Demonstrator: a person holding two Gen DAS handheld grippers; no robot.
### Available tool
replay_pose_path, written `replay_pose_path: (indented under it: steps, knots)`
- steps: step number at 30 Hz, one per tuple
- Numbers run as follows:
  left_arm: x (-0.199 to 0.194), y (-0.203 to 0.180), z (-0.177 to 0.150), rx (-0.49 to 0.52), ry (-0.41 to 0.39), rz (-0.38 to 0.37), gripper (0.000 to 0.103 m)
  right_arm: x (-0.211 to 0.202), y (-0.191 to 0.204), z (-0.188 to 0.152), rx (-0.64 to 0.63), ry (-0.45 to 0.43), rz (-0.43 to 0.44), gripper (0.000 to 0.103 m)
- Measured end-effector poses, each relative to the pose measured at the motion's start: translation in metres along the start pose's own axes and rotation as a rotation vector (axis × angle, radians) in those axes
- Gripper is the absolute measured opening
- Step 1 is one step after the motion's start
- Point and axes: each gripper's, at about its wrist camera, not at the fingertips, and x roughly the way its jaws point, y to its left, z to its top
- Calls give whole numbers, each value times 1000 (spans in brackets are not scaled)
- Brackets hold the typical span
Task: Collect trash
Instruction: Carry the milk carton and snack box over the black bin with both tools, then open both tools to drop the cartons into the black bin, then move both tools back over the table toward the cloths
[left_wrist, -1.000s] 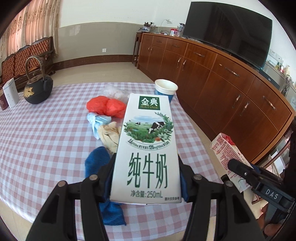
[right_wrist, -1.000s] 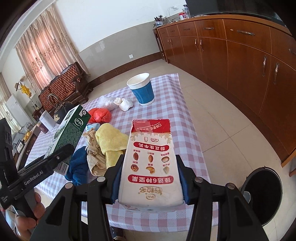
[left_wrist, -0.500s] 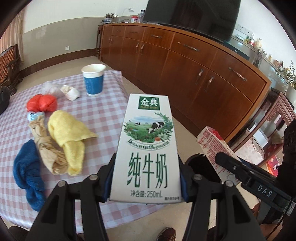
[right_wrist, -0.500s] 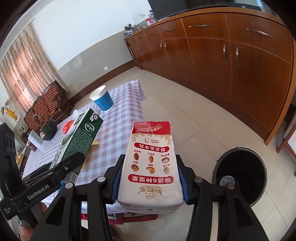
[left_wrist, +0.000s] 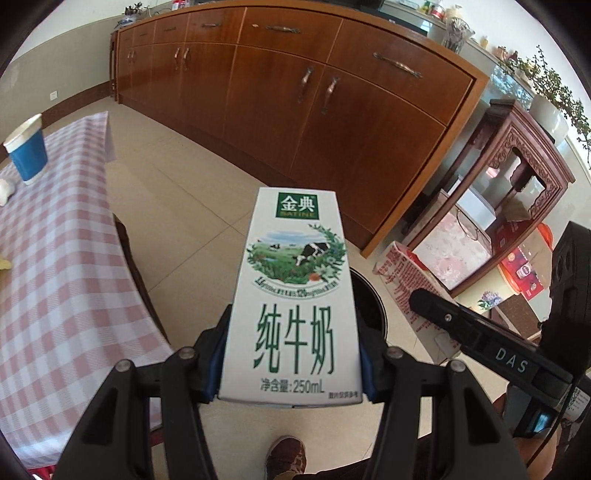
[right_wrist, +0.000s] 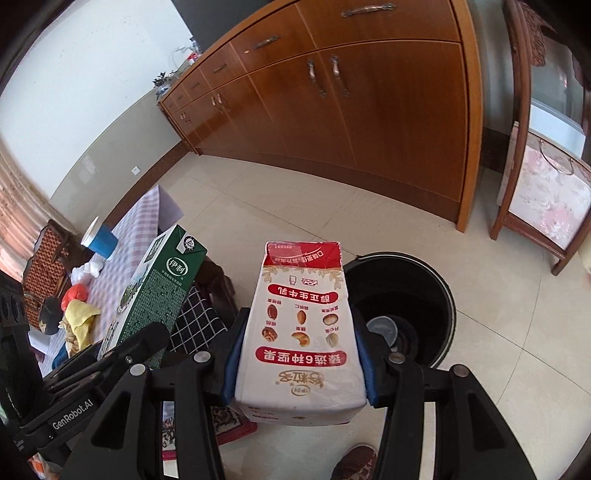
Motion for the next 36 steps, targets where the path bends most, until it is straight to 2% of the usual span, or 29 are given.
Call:
replay_pose_path:
  steps: [7,12,22,25,28,29,31,36]
  knots:
    - [47,-28,-3,15,99,-21,57,26,-62,8,103,62,-28,53]
    - [78,-37,-8,19,168,-22,57,51,-88,14,156,108,-53,53]
    - [128,-43,-14,26,267,-8,58,94,-111,23,200,178,-93,53]
    - [137,-44,-16,22,277,-16,58,103,-115,23,215,191,-101,53]
    - [145,-44,-16,16,295,-35,66,108,-117,23,217,197,-119,54]
    - [148,-42,-15,12,299,-44,70,110,-117,24,219,201,-118,60]
    - [149,-41,-14,12,291,-41,71,111,-121,25,237,194,-130,68]
    - [137,-39,-6,12,237,-6,72,101,-125,27,254,156,-166,68]
